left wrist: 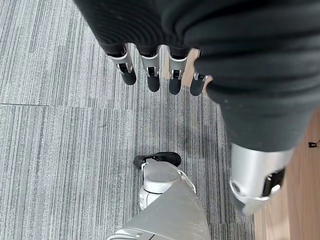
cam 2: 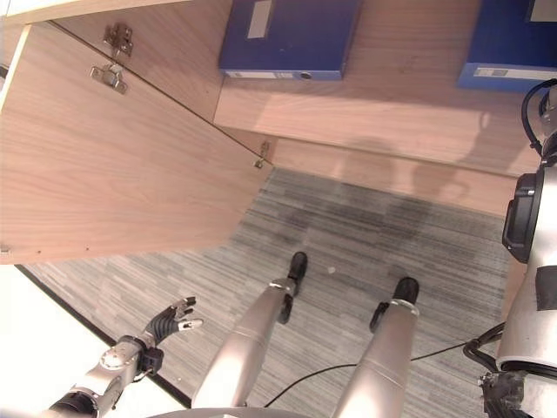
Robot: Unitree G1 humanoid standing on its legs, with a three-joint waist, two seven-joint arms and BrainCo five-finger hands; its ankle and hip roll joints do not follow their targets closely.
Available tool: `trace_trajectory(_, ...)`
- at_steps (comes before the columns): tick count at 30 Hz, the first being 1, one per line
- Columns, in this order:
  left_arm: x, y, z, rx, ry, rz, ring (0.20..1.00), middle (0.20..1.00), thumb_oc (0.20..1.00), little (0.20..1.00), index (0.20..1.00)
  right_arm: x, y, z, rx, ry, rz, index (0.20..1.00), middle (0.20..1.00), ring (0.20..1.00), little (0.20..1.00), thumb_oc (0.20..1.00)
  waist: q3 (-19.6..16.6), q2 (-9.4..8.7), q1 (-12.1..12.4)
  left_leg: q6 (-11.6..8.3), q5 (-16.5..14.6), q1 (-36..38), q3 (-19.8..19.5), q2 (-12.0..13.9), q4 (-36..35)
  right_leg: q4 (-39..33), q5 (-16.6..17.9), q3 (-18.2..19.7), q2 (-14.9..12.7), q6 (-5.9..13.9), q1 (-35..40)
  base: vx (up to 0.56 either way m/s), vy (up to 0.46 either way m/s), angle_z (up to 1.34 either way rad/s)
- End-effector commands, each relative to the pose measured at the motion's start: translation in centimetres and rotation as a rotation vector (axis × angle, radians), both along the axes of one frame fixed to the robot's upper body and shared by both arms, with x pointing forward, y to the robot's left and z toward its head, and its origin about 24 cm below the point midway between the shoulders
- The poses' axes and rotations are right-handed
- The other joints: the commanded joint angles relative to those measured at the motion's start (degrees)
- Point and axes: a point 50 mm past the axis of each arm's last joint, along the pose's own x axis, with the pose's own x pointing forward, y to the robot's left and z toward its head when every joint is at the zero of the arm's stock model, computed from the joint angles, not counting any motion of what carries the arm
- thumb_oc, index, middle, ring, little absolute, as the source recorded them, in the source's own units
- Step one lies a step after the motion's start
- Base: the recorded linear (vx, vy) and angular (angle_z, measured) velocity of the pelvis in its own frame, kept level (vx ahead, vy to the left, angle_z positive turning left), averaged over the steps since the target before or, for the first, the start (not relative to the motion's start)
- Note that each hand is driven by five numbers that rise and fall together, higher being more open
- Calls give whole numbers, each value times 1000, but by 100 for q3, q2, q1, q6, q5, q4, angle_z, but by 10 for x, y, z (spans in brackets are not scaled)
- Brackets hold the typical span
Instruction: Put the empty folder in the office cabinet
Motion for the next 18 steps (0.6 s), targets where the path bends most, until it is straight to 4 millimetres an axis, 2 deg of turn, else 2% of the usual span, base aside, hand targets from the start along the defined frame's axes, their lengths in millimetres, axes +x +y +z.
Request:
trace_trajectory(1,-1,33,5,64,3,74,1000,1000,1000,1000,1000,-33,-12,82,-370,-215,-49,1000,1000,1000,1000,1000,28,60,115,-16,372,-17,-2,202,-892,24,-583,-27,-2,407,1002,0,0,0)
trace_trajectory(7,-1,36,4,59,6,107,1000,1000,1000,1000,1000,-18,-11,54,-310,-204,-10,1000,1000,1000,1000,1000,82,45,67,-19,401,123,-7,221,-983,-108,-533,-52,32,400,1159,-6,1,-2)
trace_trajectory(9,-1,36,3,49,8,128,1000,1000,1000,1000,1000,-8,-8,33,-276,-200,21,1000,1000,1000,1000,1000,147,27,23,-22,411,192,12,236,-1003,-185,-510,-67,57,393,1251,-18,-6,-7)
trace_trajectory(10,-1,37,3,52,9,128,1000,1000,1000,1000,1000,-7,-8,31,-274,-199,21,1000,1000,1000,1000,1000,148,17,21,-22,411,204,10,238,-1006,-193,-507,-70,59,393,1266,-26,7,-11)
trace_trajectory(11,0,37,4,37,2,144,1000,1000,1000,1000,1000,4,-2,7,-235,-232,64,1000,1000,1000,1000,1000,218,-16,-30,-20,426,323,23,264,-1046,-305,-457,-92,109,393,1386,-31,12,-10)
trace_trajectory(18,1,41,4,-2,-7,195,1000,1000,1000,1000,1000,19,6,-59,-128,-251,129,1000,1000,1000,1000,1000,315,-118,-126,-47,488,696,56,343,-1296,-744,-322,-211,176,404,1799,-17,4,-7)
